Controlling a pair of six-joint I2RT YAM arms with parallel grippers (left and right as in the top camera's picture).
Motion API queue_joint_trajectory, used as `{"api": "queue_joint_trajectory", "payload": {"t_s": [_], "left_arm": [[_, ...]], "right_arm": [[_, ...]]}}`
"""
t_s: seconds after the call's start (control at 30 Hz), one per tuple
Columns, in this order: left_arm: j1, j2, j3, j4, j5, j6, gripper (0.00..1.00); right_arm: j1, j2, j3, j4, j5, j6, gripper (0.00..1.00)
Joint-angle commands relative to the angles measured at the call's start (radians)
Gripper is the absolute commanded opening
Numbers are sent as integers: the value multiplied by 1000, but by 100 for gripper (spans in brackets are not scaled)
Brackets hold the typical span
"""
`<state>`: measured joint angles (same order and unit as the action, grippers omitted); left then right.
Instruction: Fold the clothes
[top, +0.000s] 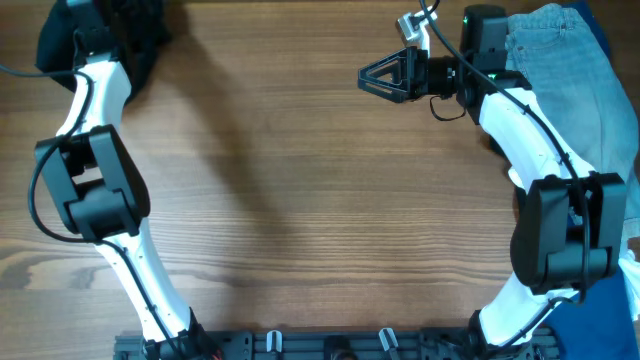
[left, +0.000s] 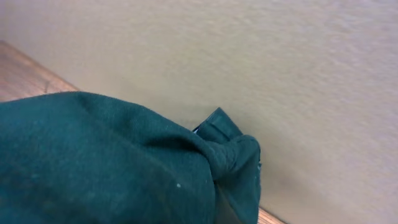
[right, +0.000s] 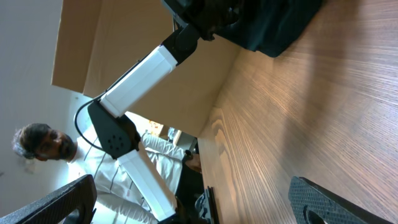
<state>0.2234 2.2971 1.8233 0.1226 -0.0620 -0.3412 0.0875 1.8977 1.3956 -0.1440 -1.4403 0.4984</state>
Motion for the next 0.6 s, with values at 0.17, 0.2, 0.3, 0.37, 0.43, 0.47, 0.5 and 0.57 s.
{"api": "queue_joint_trajectory", "payload": {"t_s": [0.17,0.2,0.3,0.37,0.43,0.47,0.5,0.57], "left_arm": [[-14,9,9,-174,57,-26,4],[-19,9,9,-199,74,-26,4],[-41,9,9,-278,161,-32,4],[-61,9,9,-340,215,-39,4],[-87,9,9,-413,256,-73,4],[-104,9,9,-454,277,-100,4],[-118,9,9,-491,294,-122,4],[-145,9,9,-557,340,-153,4]], "right_arm": [[5,-32,-10,5,-30,-27,100],[5,-32,-10,5,-30,-28,100],[5,-32,-10,5,-29,-28,100],[5,-32,-10,5,-27,-28,100],[5,-32,-10,5,-24,-28,100],[5,-32,-10,5,-23,-28,100],[5,-32,-10,5,-20,-28,100],[5,-32,-10,5,-20,-29,100]]}}
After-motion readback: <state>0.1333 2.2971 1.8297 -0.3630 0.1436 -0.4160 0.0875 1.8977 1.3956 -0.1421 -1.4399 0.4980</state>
